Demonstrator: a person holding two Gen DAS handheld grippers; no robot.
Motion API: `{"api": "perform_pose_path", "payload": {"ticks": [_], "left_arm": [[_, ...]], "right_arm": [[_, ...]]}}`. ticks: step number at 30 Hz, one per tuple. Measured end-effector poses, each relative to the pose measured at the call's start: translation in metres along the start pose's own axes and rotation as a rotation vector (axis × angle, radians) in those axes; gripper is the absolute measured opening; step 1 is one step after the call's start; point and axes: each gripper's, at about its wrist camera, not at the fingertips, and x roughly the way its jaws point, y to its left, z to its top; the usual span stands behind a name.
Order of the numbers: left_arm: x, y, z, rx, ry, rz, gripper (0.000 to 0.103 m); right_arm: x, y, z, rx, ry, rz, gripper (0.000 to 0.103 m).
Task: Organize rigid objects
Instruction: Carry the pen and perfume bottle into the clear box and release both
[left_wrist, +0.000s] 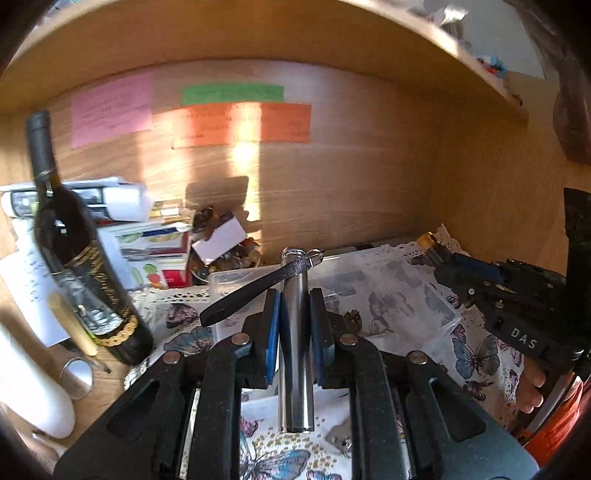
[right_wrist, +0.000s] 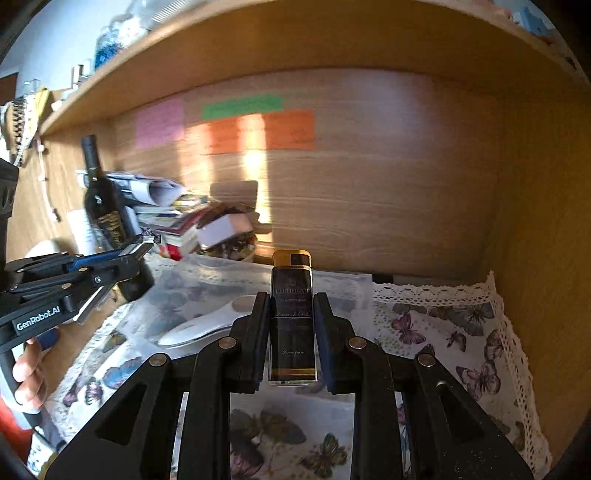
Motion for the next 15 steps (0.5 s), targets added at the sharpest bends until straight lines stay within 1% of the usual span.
{"api": "perform_pose_path", "payload": {"ticks": [9,15], "left_arm": [[0.057,0.001,-0.010,0.015,0.125,-0.020,0.015],[0.081,-0.001,-0.018,0.019,0.193,-0.041,0.015]], "right_arm": [[0.043,-0.012,-0.014,0.012,0.113,-0.031,0.022],[0.063,-0.014,-0.023,0.012,0.170,-0.041,0.022]]}}
